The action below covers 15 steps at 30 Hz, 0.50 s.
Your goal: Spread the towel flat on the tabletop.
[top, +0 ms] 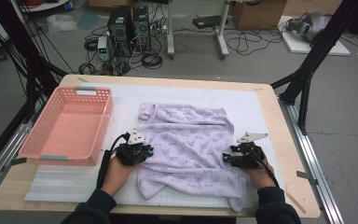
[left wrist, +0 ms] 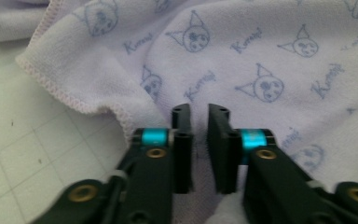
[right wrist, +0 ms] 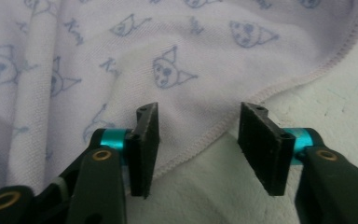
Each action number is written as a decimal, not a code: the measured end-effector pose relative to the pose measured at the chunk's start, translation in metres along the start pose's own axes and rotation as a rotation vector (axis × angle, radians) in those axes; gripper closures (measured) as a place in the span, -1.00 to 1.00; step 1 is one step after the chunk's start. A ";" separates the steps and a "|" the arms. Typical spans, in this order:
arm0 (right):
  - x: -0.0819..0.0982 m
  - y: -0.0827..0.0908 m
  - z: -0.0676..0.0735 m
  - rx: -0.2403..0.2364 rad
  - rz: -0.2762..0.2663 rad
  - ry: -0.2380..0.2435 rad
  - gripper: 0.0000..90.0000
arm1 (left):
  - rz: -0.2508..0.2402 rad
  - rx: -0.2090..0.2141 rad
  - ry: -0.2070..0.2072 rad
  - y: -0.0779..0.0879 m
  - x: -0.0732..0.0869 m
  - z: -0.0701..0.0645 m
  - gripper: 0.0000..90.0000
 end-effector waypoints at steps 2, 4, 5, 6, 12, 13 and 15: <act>-0.001 0.002 -0.001 -0.003 -0.007 -0.004 0.71 | -0.006 0.011 0.029 0.000 0.000 0.002 0.89; -0.001 0.001 0.000 -0.013 -0.004 -0.001 0.87 | -0.014 0.001 0.041 -0.001 -0.001 0.006 0.90; -0.002 0.000 0.001 -0.026 -0.003 0.010 0.90 | -0.012 -0.005 0.043 -0.001 -0.002 0.009 0.90; -0.004 -0.001 0.002 -0.011 -0.005 0.034 0.90 | -0.014 -0.019 0.051 -0.002 -0.004 0.012 0.90; -0.017 -0.012 -0.009 0.069 -0.055 0.046 0.93 | -0.064 -0.052 0.145 -0.007 -0.014 0.032 0.91; -0.019 -0.013 -0.012 0.091 -0.061 0.054 0.93 | -0.060 -0.059 0.151 -0.008 -0.015 0.035 0.91; -0.023 -0.016 -0.020 0.128 -0.074 0.064 0.93 | -0.074 -0.080 0.184 -0.009 -0.018 0.043 0.91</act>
Point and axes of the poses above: each handheld gripper's, and its own axes: y roughly backward along the jaws, x roughly out of its underside, z roughly to its left, the point moved 6 cm from there along -y, roughly forward along the jaws, and after that the axes turned 5 degrees about -z, right-handed, at the moved point
